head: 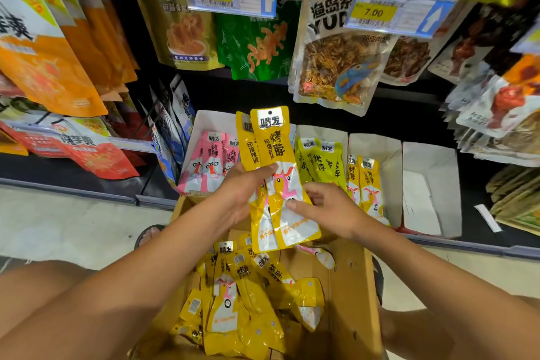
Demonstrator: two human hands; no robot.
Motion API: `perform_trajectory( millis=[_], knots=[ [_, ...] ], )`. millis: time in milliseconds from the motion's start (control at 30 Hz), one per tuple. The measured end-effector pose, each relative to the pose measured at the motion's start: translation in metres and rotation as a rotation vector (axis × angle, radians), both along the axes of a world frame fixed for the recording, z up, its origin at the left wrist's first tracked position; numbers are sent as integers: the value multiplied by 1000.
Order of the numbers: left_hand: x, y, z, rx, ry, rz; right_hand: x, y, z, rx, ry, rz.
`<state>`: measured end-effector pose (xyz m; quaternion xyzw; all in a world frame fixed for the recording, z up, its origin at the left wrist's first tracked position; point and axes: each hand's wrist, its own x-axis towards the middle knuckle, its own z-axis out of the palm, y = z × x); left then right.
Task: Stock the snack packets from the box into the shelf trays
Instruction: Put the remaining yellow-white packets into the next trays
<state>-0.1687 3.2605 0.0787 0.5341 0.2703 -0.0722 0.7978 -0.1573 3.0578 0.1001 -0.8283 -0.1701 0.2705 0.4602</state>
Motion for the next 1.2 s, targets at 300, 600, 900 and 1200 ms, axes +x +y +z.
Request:
perform_trajectory(
  millis=[300, 600, 900, 1200],
  knots=[
    [2, -25, 7, 136, -22, -122, 16, -9, -6, 80, 76, -377],
    [22, -36, -17, 173, 49, -282, 64, -83, -10, 85, 200, -623],
    [24, -37, -31, 176, -17, -216, 145, -169, -70, -182, 135, -836],
    [25, -34, -39, 206, 64, -146, 180, -170, -165, -222, 196, -752]
  ],
)
